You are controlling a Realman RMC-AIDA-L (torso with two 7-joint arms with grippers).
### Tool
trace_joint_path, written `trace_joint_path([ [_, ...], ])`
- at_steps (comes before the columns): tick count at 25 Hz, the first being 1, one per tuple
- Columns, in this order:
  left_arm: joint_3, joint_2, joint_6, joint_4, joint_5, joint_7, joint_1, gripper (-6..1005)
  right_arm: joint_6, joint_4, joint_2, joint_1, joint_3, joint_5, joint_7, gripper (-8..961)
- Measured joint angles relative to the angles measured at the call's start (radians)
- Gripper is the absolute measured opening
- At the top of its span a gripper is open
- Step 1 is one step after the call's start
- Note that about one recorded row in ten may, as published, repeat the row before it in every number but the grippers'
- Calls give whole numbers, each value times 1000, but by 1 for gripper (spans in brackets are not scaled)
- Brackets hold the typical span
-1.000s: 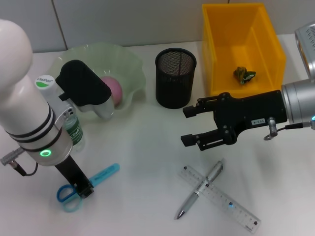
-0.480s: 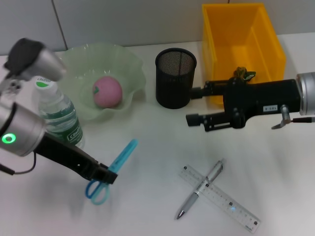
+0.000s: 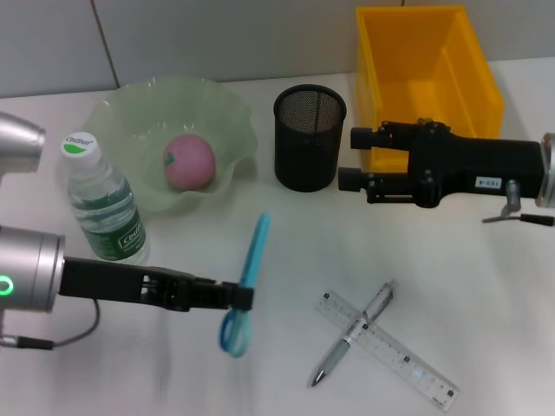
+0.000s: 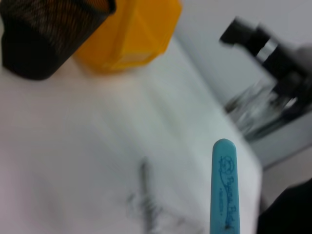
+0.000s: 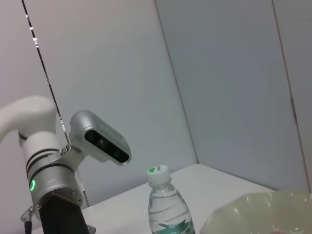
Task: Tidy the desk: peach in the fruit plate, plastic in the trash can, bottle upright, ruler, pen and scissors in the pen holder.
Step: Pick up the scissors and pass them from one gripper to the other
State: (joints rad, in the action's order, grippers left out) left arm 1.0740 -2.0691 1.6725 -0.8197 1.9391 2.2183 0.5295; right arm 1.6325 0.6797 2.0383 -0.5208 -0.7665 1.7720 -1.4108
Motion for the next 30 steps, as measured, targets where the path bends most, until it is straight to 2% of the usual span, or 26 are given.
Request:
trace_joint_path([
  [7, -4, 0, 11, 197, -226, -150, -14, 271, 46, -4, 11, 46, 19, -50, 67, 767],
  [17, 1, -6, 50, 394, -551, -423, -67, 274, 62, -39, 28, 83, 22, -68, 175, 767],
  [24, 3, -11, 74, 561, -729, -653, -58, 275, 92, -112, 32, 85, 24, -89, 272, 767],
  [30, 3, -11, 117, 683, -842, -774, -35, 277, 112, -217, 37, 83, 24, -134, 414, 767],
])
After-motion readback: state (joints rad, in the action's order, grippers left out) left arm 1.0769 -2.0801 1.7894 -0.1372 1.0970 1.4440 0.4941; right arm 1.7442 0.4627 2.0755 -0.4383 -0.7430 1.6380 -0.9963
